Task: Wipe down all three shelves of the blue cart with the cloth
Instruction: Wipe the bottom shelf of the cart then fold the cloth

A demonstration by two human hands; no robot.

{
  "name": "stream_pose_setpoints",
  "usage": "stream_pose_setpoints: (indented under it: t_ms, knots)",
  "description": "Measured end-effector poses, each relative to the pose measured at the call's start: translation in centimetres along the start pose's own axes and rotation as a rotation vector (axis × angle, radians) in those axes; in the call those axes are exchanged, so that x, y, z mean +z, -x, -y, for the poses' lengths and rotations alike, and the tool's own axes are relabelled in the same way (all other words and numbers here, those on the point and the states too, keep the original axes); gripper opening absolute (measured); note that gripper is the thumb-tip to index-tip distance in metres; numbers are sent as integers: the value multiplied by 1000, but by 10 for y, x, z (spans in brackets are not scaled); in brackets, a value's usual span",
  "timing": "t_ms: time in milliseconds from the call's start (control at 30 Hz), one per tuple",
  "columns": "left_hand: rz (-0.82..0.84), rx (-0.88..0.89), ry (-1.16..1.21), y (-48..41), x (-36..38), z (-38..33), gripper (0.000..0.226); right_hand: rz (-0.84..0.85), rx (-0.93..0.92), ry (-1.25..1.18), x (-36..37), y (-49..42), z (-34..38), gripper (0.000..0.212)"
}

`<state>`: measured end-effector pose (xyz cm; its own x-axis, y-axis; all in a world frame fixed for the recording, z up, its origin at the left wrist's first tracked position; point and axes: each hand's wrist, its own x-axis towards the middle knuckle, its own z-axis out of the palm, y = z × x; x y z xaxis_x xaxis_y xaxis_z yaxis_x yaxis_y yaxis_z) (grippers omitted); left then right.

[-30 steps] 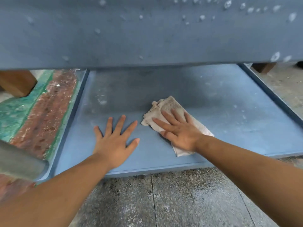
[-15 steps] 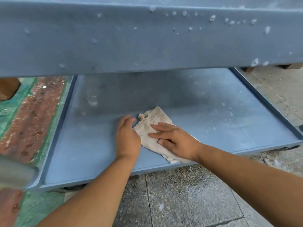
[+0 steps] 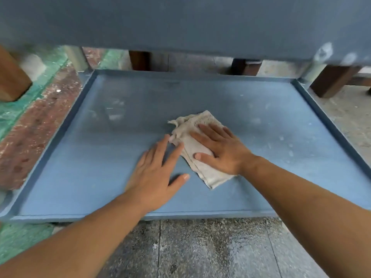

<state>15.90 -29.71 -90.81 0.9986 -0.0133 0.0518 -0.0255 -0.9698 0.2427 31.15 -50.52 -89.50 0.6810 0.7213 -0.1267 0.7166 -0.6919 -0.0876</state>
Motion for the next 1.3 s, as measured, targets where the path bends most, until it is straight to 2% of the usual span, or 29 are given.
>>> stream_pose_setpoints:
  t_ms: [167, 367, 533, 600, 867, 1200, 1300]
  knots:
    - [104, -1, -156, -3, -1, -1, 75, -2, 178, -17, -5, -17, -52, 78]
    - [156, -16, -166, -4, -3, -3, 76, -42, 443, -79, -15, -43, -93, 94]
    - [186, -34, -164, -4, -5, -5, 75, -41, 747, -90, -16, -42, -135, 93]
    - [188, -47, -163, -4, -5, -5, 75, -57, 804, -86, -15, -38, -141, 95]
    - [167, -172, -160, -20, 10, -29, 69, -38, 682, -64, -13, -13, -101, 87]
    - [151, -166, -117, -23, 8, -25, 58, 57, 428, -132, 1, 64, 25, 70]
    - [85, -150, -64, -21, 8, -22, 55, 83, 352, -154, 7, 86, 59, 64]
